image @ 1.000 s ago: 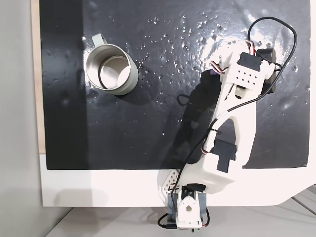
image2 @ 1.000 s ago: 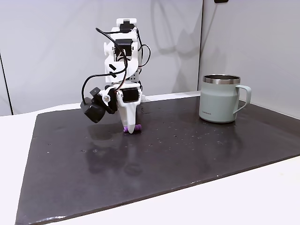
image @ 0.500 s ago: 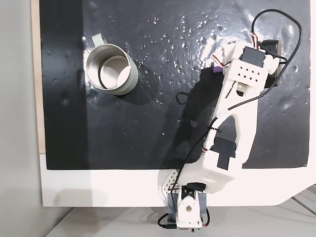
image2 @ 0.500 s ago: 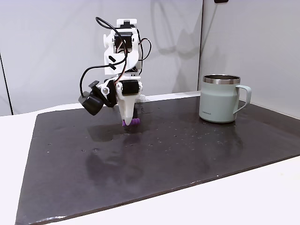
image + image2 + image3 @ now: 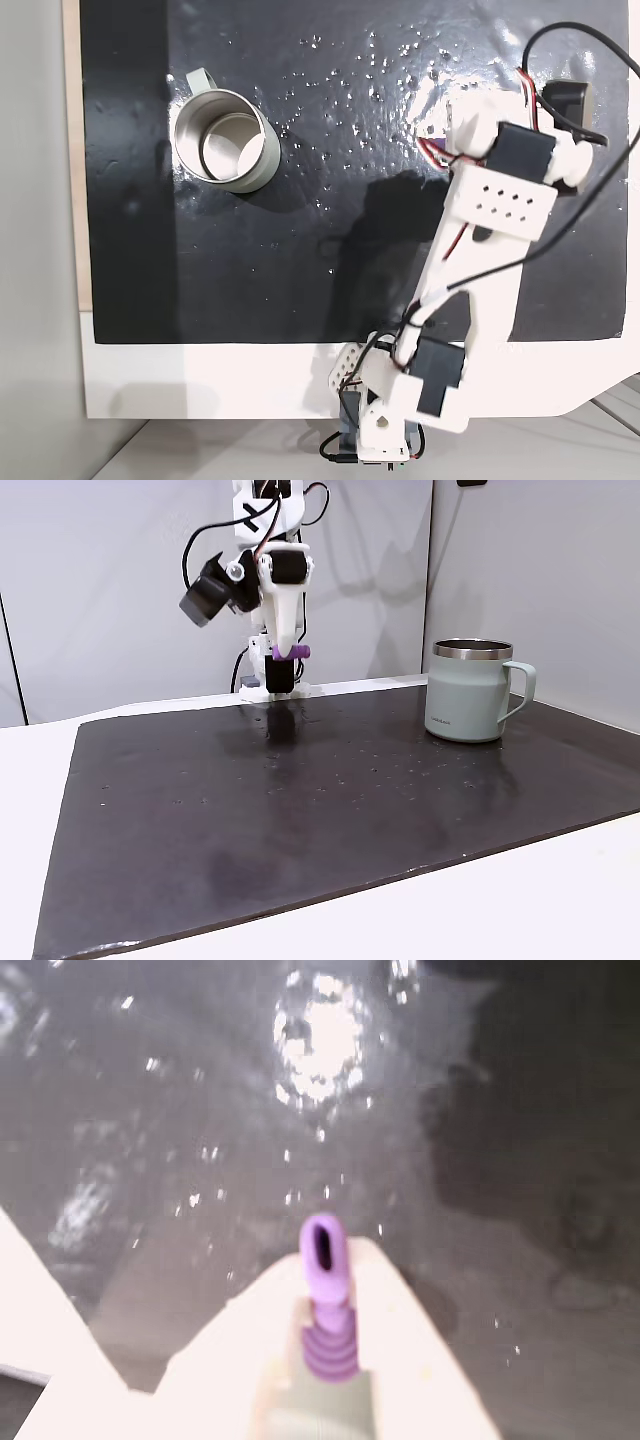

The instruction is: Grasp a pengrip and put it in the cup.

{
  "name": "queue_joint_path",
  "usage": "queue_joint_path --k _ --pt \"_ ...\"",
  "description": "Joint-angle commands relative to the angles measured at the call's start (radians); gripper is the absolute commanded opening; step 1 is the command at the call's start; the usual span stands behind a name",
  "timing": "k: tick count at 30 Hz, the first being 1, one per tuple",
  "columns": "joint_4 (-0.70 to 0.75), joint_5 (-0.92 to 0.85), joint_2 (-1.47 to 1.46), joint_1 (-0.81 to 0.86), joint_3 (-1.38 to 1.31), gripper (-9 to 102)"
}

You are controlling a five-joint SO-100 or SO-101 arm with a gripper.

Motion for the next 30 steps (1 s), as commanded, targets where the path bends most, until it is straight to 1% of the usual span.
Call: queue_joint_path --k 1,5,11,21,30 --pt "0.055 0.008 0.153 -0.017 -0.104 0" --pt "0.098 -0.005 0.250 -0.023 -0.130 0" --pt "0.092 -0.014 0.305 -0.017 -0.110 0" --pt "0.109 0.091 0.267 -0.183 -0.198 0" --pt "0.112 0.232 0.100 -0.302 -0.359 0"
